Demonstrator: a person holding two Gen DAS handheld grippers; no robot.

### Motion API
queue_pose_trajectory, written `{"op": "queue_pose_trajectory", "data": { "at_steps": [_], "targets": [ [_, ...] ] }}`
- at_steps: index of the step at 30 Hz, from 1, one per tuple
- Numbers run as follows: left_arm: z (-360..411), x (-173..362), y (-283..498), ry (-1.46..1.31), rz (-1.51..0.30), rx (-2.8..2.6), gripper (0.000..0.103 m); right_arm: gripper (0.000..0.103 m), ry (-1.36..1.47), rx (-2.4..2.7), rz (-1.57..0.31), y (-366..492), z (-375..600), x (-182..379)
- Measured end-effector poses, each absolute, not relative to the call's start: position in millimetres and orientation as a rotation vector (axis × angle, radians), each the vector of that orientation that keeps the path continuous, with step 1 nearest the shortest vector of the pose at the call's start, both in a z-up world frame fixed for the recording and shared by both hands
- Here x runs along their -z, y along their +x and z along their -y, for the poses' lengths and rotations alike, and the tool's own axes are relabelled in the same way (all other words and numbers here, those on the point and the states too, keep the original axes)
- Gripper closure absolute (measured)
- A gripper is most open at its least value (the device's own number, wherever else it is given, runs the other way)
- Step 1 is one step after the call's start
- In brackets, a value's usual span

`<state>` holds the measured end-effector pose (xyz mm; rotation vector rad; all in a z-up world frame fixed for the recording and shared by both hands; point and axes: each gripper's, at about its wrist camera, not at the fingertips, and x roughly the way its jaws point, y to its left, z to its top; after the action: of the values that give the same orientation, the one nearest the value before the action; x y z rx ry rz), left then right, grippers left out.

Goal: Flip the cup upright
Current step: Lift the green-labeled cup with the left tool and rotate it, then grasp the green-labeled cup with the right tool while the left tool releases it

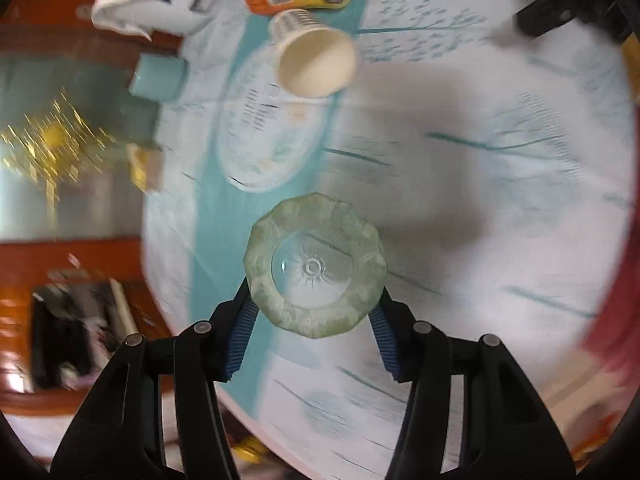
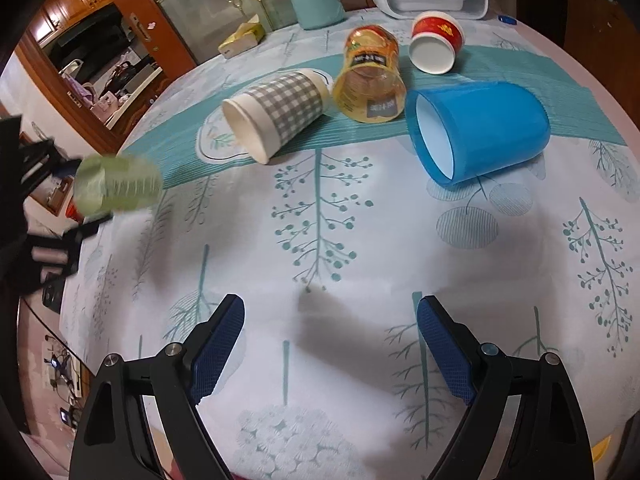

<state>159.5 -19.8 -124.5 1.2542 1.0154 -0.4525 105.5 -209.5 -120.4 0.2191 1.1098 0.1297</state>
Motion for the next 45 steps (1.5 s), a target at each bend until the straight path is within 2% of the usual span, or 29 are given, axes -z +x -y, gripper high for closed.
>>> {"op": "queue_pose_trajectory", "data": {
  "at_steps": [8, 14, 27, 35, 40, 45],
  "targets": [
    [41.9, 98.9, 124.1, 0.829, -1.349, 0.491, 0.052, 0.013, 0.220, -0.146, -1.085, 82.0, 215.9, 96.9],
    [48.3, 87.6, 119.8, 0.347, -1.565, 0.650, 0.053, 0.013, 0.231, -0.130, -1.080, 70.9, 226.8, 88.3],
    [40.4, 106.8, 149.5, 0.023, -1.452, 0.681, 0.053, 0.013, 0.284, -0.159, -1.107, 85.2, 234.8, 94.8],
    [-2.0, 117.6, 141.6, -0.255, -1.374, 0.672, 0.053, 0.013, 0.598, -0.287, -1.182, 102.2, 234.4, 125.9],
    [-20.3, 119.0, 135.7, -0.356, -1.322, 0.660, 0.053, 0.013, 0.703, -0.295, -1.238, 110.8, 224.8, 142.4],
    [-29.7, 116.2, 130.1, -0.390, -1.354, 0.663, 0.051, 0.013, 0.768, -0.296, -1.278, 118.0, 216.2, 152.7]
  ]
}}
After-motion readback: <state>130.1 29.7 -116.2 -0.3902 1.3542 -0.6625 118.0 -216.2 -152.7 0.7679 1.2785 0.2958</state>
